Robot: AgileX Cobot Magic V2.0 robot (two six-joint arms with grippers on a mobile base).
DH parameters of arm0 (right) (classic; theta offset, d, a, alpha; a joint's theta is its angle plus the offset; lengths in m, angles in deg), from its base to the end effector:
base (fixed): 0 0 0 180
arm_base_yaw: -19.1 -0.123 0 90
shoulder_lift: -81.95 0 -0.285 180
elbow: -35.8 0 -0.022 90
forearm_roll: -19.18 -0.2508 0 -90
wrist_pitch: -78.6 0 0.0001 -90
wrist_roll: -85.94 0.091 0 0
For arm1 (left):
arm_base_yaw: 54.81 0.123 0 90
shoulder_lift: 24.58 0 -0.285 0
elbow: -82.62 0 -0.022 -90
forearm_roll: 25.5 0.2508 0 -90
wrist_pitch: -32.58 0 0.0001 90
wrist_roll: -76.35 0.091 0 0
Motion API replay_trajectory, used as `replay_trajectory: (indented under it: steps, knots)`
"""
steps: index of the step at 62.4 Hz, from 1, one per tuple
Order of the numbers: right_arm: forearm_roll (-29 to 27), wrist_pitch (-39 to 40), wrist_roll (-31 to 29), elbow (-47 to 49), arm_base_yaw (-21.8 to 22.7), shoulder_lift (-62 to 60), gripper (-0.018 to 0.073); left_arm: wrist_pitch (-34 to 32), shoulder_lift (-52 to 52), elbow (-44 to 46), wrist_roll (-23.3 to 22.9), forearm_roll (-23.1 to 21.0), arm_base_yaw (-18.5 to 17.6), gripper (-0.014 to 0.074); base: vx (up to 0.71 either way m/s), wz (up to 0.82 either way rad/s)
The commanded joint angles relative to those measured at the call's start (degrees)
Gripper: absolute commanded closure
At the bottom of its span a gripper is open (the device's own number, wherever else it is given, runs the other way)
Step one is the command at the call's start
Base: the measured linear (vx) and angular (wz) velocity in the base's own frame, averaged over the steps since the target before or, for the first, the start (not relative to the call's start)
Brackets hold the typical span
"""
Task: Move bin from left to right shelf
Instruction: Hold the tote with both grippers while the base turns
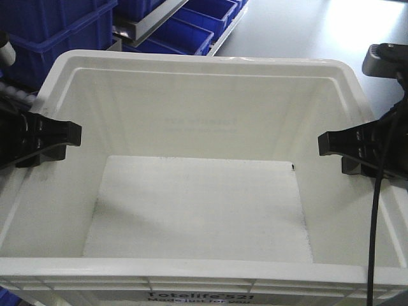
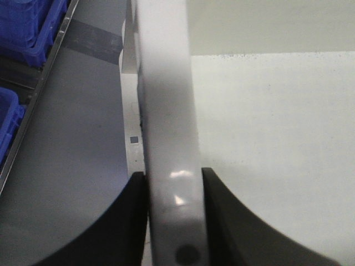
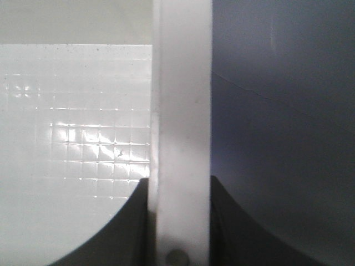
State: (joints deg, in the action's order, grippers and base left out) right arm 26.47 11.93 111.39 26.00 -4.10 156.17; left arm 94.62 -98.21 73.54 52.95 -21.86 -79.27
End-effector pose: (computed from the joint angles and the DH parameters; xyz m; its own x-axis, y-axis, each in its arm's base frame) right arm 0.2009 0.0746 0.3665 -0.8688 0.0420 -0.4934 -0.0058 0.9955 0.0950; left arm 0.2006 -0.0856 0.3759 -0.8322 -0.0269 -0.5538 0.0821 0.9818 -0.1710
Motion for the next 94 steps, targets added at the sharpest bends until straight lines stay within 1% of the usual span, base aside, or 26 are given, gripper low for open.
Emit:
replay_trajectory:
  steps: [1,50,94]
  knots:
    - [10.15,2.5,0.88,2.01,1.13,-1.68,0.0561,-1.88,2.61,2.14,1.61,4.96,0.18,0.0576,0.09,-0.39]
    - [10.15,2.5,0.88,2.01,1.13,-1.68,0.0561,-1.88,2.61,2.14,1.61,4.96,0.18,0.0576,0.11,-0.38]
    - [10.15,2.5,0.83,2.01,1.13,-1.68,0.0561,-1.84,2.61,2.14,1.61,4.96,0.18,0.0576,0.16,-0.18]
